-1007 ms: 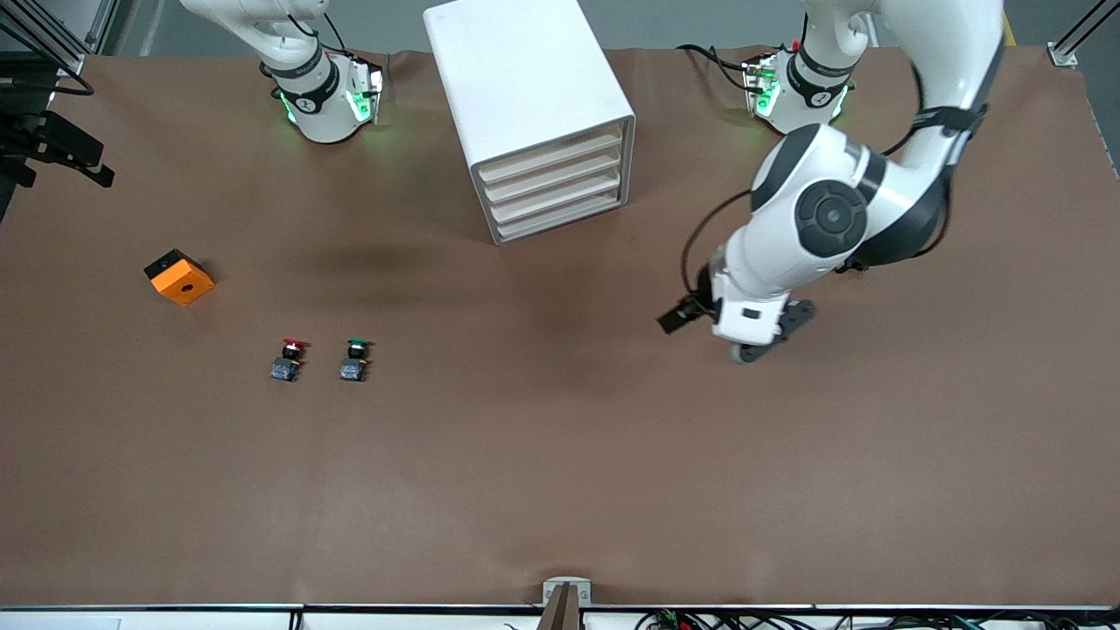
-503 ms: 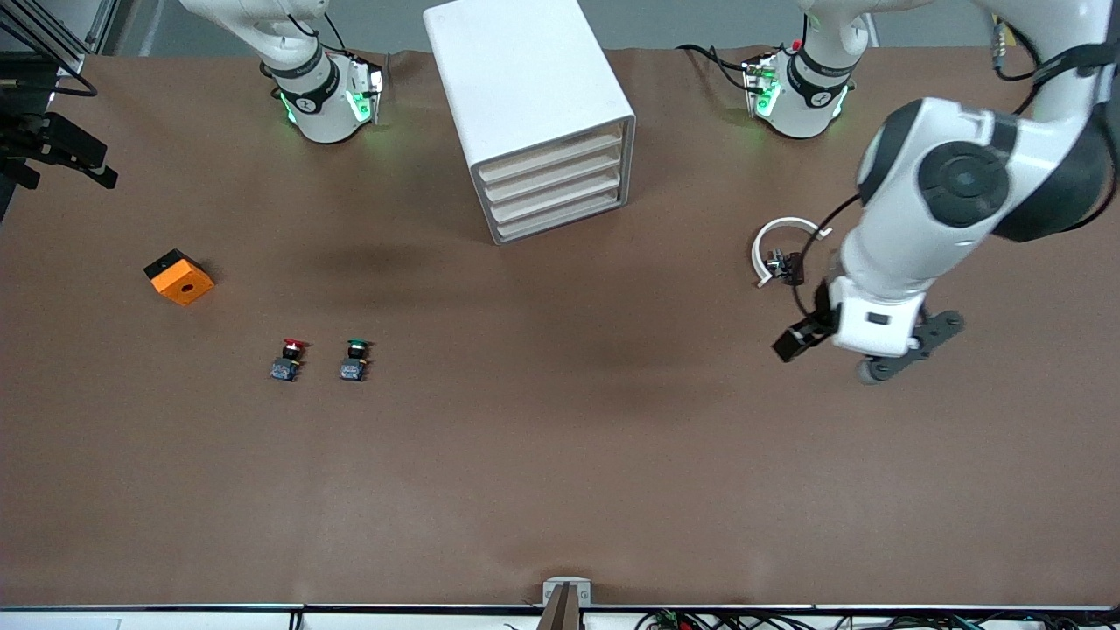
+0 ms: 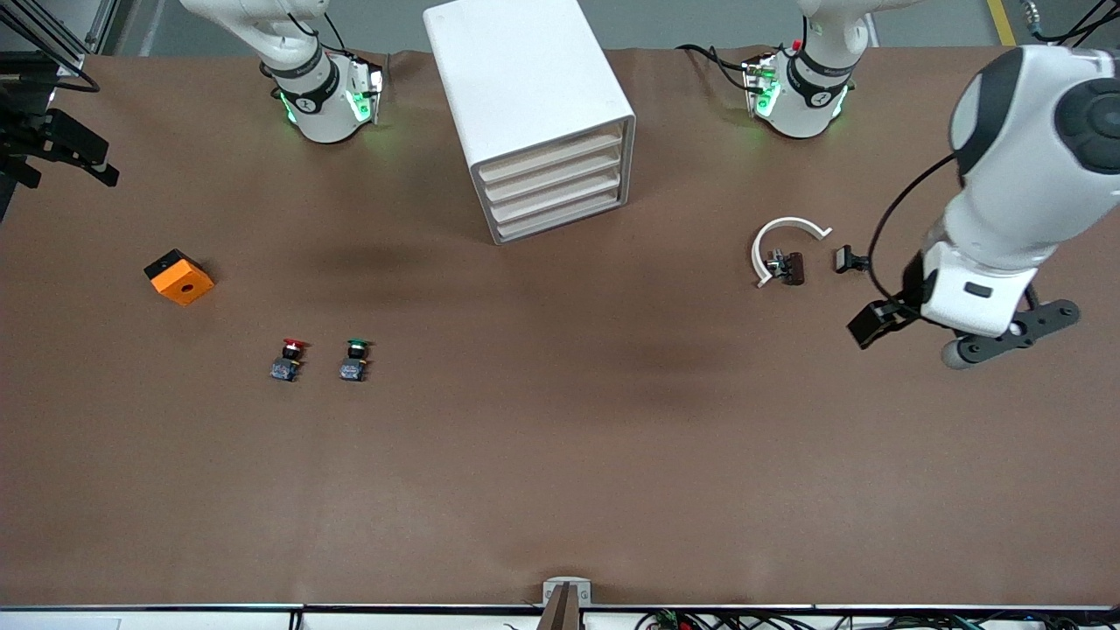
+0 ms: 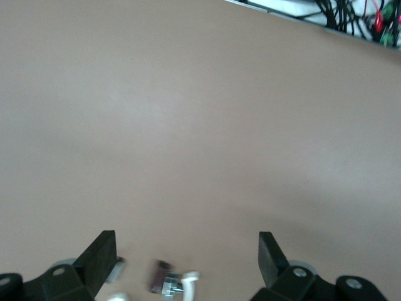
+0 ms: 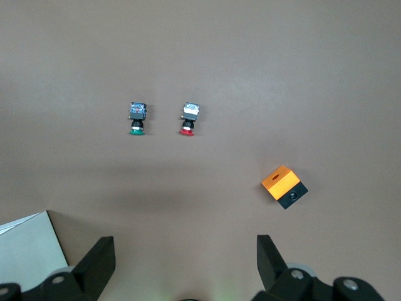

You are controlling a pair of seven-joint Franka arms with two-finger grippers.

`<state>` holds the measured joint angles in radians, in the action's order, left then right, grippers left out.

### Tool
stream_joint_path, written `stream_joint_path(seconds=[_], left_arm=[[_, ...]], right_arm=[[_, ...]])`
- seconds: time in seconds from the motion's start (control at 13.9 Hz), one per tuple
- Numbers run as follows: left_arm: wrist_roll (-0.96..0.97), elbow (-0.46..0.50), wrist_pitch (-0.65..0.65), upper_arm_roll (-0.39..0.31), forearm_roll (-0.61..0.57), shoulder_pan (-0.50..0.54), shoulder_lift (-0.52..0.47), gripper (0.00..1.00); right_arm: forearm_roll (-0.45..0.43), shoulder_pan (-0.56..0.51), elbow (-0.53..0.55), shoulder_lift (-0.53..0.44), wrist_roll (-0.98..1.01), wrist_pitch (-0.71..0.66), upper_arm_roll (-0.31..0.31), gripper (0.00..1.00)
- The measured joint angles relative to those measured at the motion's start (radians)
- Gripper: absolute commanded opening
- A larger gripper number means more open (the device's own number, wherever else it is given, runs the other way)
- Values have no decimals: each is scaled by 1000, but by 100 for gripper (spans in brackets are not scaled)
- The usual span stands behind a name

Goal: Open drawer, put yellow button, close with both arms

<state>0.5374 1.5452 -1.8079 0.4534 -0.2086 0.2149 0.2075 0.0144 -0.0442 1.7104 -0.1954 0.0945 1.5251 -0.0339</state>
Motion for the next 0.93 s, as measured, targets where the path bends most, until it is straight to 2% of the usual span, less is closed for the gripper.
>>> stream_joint_path(seconds=[0.36,0.58,0.93], left_arm=[[-129,-41,134,-18,9,72,-56,100],[-206,-41,180,-134,51,30,-126,100],[-322,-20,271,-314,118,-114,-207,100]], right_arm=[[0,0,-9,-5,10,2,-4,100],[0,-1,-12,-5,11,2,-5,100],[-1,-1,-13,-5,12,1,-5,100]])
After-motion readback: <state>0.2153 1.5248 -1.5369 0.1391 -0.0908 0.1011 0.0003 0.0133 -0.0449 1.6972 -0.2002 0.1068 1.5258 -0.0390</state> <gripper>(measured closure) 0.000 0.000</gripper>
